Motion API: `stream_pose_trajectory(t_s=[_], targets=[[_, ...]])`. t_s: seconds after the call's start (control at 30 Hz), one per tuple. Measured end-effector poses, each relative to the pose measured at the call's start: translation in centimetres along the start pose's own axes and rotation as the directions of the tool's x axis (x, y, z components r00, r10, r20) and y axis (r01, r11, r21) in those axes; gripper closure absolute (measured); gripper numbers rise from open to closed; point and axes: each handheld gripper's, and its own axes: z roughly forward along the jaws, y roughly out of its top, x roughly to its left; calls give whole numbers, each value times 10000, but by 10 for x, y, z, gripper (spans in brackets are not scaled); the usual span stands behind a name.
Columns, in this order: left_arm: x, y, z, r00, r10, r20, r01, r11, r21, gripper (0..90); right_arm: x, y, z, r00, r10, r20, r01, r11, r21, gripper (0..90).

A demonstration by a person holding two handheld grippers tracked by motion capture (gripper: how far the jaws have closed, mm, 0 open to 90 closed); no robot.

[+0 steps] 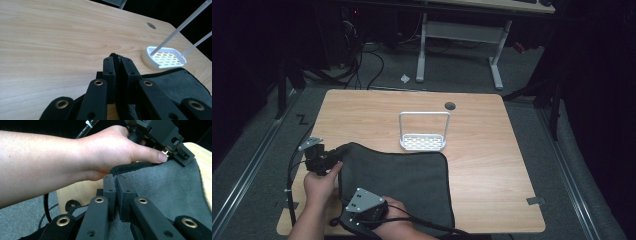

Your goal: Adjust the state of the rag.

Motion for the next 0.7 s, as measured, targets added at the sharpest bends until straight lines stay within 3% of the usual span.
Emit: stream_pose_trajectory(t_s=[0.4, 0.7], targets=[[-63, -5, 47, 9990, 433, 149, -436, 9989, 196, 825, -30, -35, -55, 9931, 566, 1027, -569, 9984, 7, 867], [-97, -9, 72, 9962, 777, 386, -791, 9962, 353, 824, -49, -67, -88, 9809, 919, 1713, -969, 9951, 209, 867]])
